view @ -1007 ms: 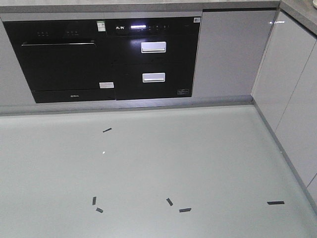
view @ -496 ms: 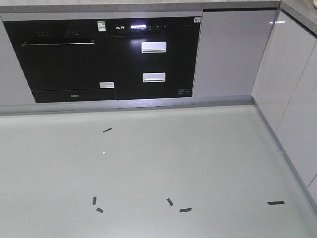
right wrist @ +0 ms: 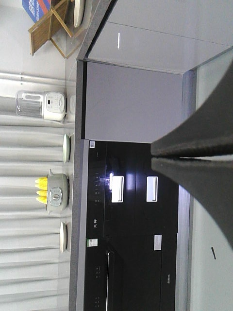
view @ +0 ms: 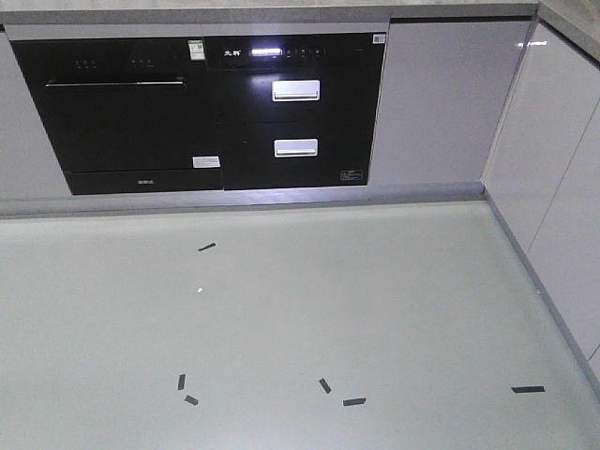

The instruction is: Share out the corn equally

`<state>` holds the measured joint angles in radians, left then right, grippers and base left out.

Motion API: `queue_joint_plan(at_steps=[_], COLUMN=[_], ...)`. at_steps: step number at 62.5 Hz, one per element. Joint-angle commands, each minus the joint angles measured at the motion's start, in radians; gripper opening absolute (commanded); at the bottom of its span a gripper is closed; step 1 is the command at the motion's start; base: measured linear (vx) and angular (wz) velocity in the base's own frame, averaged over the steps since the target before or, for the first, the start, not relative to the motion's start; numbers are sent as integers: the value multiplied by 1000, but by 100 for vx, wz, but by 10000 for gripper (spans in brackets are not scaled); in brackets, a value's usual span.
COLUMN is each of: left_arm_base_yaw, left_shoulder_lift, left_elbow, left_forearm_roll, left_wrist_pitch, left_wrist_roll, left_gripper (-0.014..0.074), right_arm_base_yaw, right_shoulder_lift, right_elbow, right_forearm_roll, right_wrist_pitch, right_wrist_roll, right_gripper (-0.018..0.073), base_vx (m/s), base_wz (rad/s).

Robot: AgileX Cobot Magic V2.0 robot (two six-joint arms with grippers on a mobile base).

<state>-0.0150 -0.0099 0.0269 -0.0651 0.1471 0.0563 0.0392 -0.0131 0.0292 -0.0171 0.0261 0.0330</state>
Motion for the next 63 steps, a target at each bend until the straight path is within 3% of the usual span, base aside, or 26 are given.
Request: queue_joint_plan(at_steps=[1,63], left_arm_base_yaw=[0,0], left_shoulder_lift=[-17,-17], left_elbow=[3,3], left_forearm_roll=[-2,-2], left_wrist_pitch=[-78,-78], left_wrist_roll=[-11,-11], left_gripper=[-7,-7], right_arm_base_yaw=[-6,-6], right_shoulder_lift=[-4,-4], right_elbow=[8,8], right_forearm_roll=[-11,-11], right_wrist_pitch=[-72,-72], right_wrist_roll=[-8,-8], right_gripper=[-4,-4], base_vx=[4,7], base_wz=[3,3])
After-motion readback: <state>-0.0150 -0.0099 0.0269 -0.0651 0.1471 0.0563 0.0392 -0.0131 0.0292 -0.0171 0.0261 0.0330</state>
